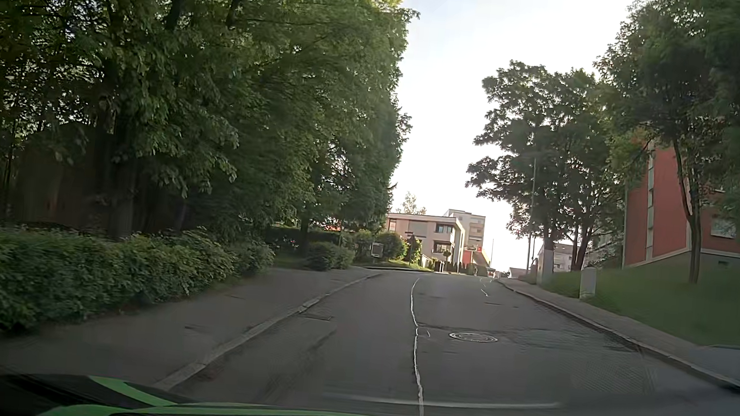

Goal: Follow the waypoints while adhering to traffic rules and regulations

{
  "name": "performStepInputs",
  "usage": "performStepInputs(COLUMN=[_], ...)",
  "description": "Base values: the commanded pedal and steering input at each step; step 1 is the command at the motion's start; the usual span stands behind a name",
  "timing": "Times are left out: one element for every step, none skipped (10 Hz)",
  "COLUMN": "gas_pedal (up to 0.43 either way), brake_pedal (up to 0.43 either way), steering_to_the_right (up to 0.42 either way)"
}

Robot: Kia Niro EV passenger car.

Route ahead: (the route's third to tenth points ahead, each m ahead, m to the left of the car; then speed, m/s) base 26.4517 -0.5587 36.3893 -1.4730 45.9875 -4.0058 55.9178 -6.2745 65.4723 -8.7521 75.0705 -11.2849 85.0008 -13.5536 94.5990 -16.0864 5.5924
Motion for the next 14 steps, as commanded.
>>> performStepInputs(gas_pedal=[0.240,0.220,0.209,0.197,0.197,0.197,0.197,0.197,0.197,0.197,0.197,0.197,0.197,0.209], brake_pedal=[0.000,0.000,0.000,0.000,0.000,0.000,0.000,0.000,0.000,0.000,0.000,0.000,0.000,0.000], steering_to_the_right=[0.011,0.020,0.043,0.076,0.104,0.116,0.122,0.124,0.124,0.124,0.120,0.117,0.110,0.099])
